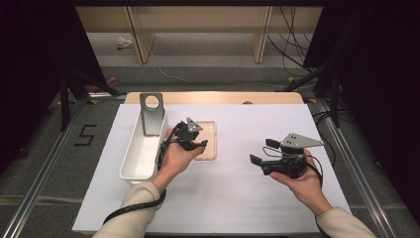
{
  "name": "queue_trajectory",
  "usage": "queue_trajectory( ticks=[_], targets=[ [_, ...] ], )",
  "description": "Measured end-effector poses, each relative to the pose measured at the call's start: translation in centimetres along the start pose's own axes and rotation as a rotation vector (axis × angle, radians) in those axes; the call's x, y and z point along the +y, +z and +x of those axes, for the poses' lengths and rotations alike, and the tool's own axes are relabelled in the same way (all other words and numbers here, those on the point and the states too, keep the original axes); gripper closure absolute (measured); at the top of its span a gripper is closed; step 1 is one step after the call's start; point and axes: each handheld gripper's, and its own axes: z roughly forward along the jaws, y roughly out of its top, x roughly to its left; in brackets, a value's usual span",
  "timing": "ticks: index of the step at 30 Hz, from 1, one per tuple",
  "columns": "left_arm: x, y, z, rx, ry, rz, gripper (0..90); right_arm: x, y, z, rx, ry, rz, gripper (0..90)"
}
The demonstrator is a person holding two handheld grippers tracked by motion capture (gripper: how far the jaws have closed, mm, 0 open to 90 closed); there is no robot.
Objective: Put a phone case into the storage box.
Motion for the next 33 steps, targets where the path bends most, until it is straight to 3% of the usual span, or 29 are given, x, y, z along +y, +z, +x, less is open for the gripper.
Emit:
queue_trajectory(
  ticks=[8,24,30,33],
  targets=[
    [0.0,-0.5,0.6,0.017,0.038,0.016,42.8,-0.3,-0.6,-0.3,-0.012,0.006,-0.002,16.1],
    [-0.1,-1.0,1.1,0.017,0.077,0.025,36.9,-0.6,-1.5,-0.7,-0.03,0.015,-0.005,16.1],
    [0.0,-0.7,1.0,0.012,0.134,0.059,29.9,-0.7,-1.8,-0.8,-0.037,0.021,-0.003,16.1],
    [0.0,-0.3,0.9,-0.013,0.188,0.102,28.2,-0.8,-1.9,-0.9,-0.038,0.021,-0.005,16.1]
  ],
)
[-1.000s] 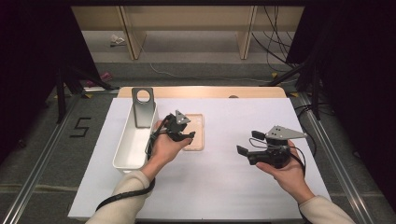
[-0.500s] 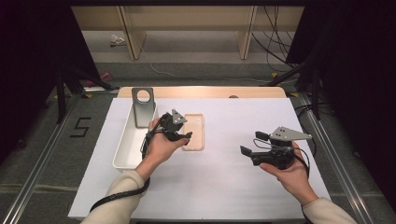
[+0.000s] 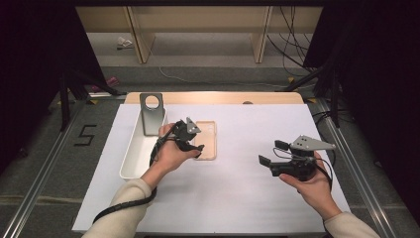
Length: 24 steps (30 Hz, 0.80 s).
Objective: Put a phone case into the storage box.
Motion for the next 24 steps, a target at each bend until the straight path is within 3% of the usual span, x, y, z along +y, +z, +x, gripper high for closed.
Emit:
queue_trajectory(
  ticks=[7,11,18,24],
  targets=[
    [0.3,1.2,-1.0,-0.078,0.147,0.084,27.4,0.0,0.0,0.0,-0.001,0.001,-0.003,16.1],
    [0.4,2.1,-1.7,-0.088,0.228,0.116,27.3,0.0,0.0,0.0,0.001,0.001,-0.003,16.1],
    [0.6,3.4,-2.3,-0.096,0.299,0.183,27.7,0.0,0.0,0.0,0.0,0.001,-0.004,16.1],
    [0.7,4.2,-2.8,-0.098,0.347,0.211,27.8,0.0,0.0,0.0,0.001,0.001,-0.003,16.1]
  ],
)
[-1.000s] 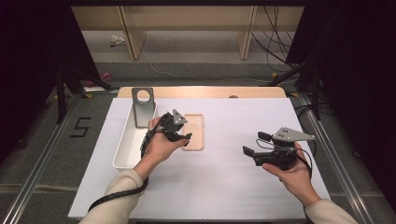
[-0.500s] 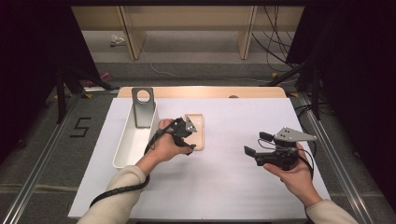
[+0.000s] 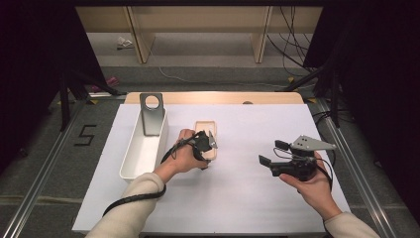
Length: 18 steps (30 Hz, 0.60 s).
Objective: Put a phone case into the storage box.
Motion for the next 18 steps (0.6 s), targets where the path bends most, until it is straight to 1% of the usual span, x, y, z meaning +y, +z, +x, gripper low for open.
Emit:
queue_trajectory(
  ticks=[1,3,6,8,11,12,17,18],
  targets=[
    [0.1,0.1,0.0,0.0,0.013,0.007,27.7,0.0,0.0,0.0,0.0,0.0,0.0,16.1],
    [0.1,0.4,-0.1,-0.005,0.011,0.008,27.8,0.0,0.0,0.0,0.0,0.0,0.0,16.1],
    [0.2,0.6,-0.1,0.006,0.024,0.014,27.8,0.0,0.0,0.0,0.001,0.0,0.0,16.1],
    [0.3,0.7,0.0,0.0,0.037,0.019,28.0,0.0,0.0,0.0,0.001,0.0,0.0,16.1],
    [0.3,0.8,0.1,-0.004,0.043,0.025,28.4,0.0,0.0,0.0,0.001,0.0,0.001,16.1],
    [0.2,0.8,0.1,0.001,0.04,0.029,28.7,0.0,0.0,0.0,0.002,0.001,-0.001,16.1],
    [0.0,1.2,0.4,-0.008,0.053,0.051,29.9,0.0,0.0,0.0,0.002,0.0,-0.001,16.1],
    [-0.1,1.2,0.4,-0.006,0.05,0.054,29.9,0.0,0.0,0.0,0.002,0.0,-0.001,16.1]
  ],
)
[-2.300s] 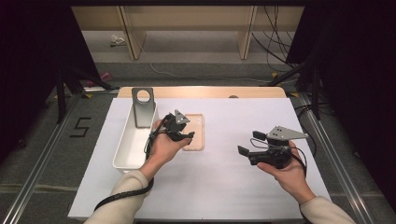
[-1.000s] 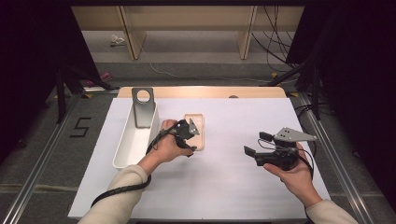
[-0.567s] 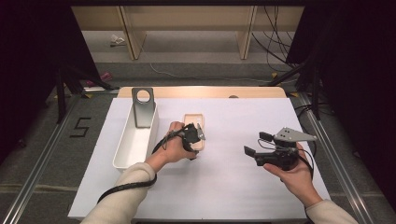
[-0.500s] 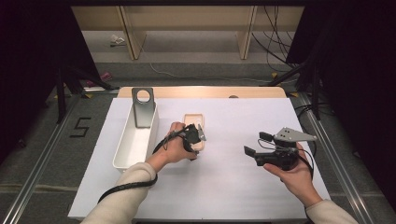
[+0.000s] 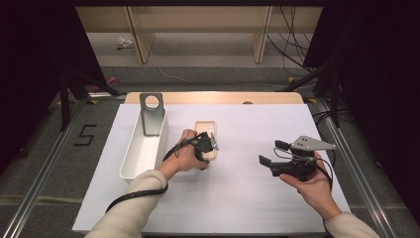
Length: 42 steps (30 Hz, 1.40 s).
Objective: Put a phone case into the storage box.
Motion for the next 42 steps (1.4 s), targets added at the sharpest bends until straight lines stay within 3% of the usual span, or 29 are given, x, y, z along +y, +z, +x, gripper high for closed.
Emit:
queue_trajectory(
  ticks=[42],
  targets=[
    [0.74,0.23,0.72,-0.117,0.095,0.042,53.3,-0.02,0.02,0.05,0.004,-0.003,0.003,16.1]
  ],
)
